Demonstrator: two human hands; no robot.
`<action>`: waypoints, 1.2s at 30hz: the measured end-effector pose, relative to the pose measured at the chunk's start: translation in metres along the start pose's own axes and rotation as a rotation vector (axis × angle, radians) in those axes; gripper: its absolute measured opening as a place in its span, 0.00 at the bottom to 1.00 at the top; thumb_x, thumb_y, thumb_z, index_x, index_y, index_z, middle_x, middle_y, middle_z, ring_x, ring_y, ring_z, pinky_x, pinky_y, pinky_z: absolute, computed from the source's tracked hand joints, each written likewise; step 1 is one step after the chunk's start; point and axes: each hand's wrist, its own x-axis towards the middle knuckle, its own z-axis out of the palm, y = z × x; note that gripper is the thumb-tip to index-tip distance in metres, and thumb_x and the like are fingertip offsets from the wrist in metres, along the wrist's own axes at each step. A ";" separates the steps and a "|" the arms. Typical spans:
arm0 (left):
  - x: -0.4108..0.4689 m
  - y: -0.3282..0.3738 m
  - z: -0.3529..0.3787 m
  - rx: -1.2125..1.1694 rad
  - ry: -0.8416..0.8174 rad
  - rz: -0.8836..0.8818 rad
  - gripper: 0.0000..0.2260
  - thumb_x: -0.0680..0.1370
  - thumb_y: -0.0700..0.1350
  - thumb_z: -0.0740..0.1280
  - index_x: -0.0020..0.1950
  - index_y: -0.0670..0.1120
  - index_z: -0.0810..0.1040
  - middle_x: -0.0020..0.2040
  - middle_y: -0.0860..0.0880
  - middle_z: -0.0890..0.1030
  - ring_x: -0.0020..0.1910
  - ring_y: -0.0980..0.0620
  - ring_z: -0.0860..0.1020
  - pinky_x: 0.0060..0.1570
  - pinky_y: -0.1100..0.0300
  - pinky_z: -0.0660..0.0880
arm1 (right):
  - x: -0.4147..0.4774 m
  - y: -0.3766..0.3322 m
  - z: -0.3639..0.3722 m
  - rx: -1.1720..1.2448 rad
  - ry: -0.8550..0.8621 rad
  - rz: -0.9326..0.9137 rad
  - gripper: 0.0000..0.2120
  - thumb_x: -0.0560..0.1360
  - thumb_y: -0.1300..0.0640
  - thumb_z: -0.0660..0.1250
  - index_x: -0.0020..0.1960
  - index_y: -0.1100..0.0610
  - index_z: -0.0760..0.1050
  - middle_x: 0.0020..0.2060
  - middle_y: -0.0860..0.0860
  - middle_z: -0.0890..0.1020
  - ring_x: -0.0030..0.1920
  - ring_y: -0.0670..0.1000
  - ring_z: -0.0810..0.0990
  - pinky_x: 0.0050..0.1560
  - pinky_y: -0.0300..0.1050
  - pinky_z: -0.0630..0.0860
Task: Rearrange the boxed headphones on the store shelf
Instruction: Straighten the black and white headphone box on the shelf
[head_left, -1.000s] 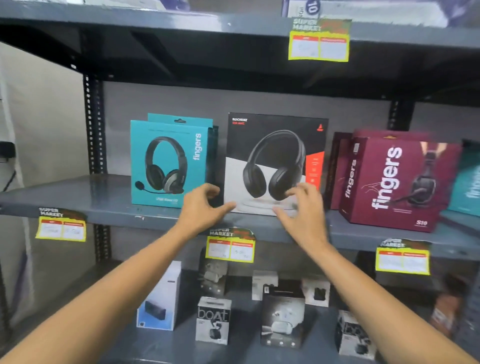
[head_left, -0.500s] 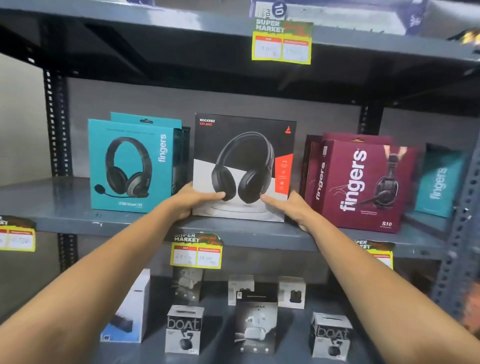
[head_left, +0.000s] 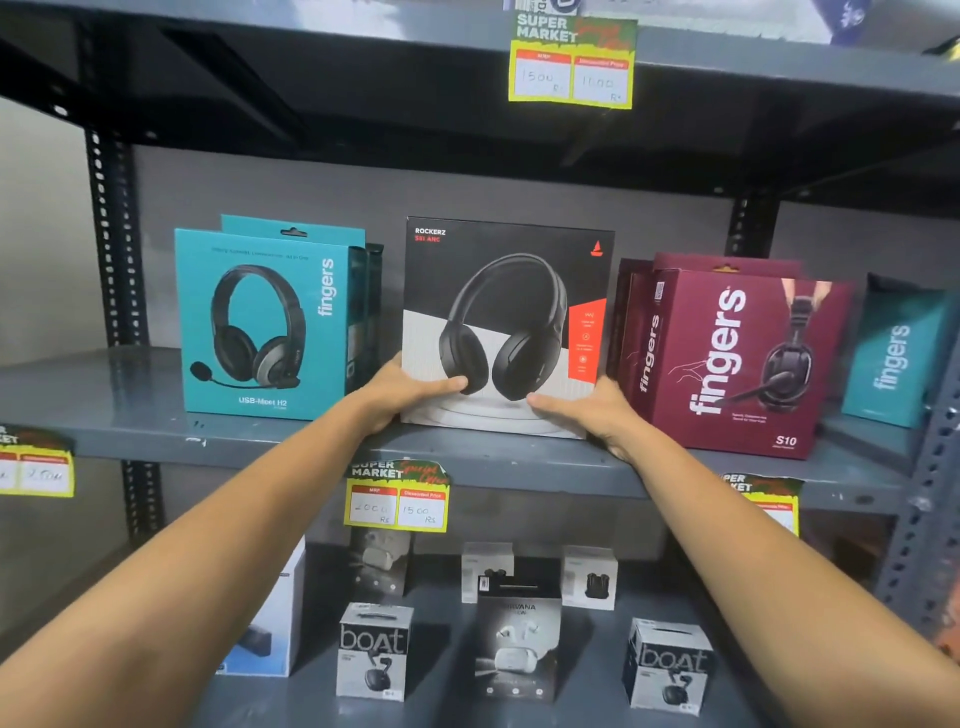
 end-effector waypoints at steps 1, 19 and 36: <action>0.001 0.000 0.000 0.000 -0.007 0.006 0.47 0.54 0.55 0.82 0.70 0.44 0.71 0.65 0.43 0.79 0.64 0.44 0.77 0.66 0.45 0.73 | 0.000 0.000 0.000 -0.004 -0.001 0.000 0.43 0.45 0.42 0.84 0.57 0.52 0.76 0.50 0.51 0.84 0.52 0.51 0.83 0.48 0.42 0.80; 0.009 -0.010 0.007 0.455 0.268 0.155 0.29 0.67 0.58 0.77 0.62 0.44 0.77 0.58 0.45 0.82 0.49 0.54 0.75 0.35 0.71 0.66 | -0.001 0.005 -0.011 0.180 0.004 0.008 0.39 0.47 0.49 0.84 0.56 0.54 0.77 0.47 0.50 0.86 0.49 0.49 0.85 0.54 0.47 0.79; -0.042 0.001 0.005 1.152 0.367 -0.078 0.31 0.67 0.73 0.66 0.29 0.44 0.70 0.28 0.48 0.74 0.28 0.50 0.72 0.27 0.59 0.64 | -0.037 -0.006 -0.030 -0.631 -0.100 -0.030 0.24 0.70 0.47 0.74 0.60 0.58 0.75 0.57 0.55 0.81 0.55 0.55 0.79 0.49 0.43 0.73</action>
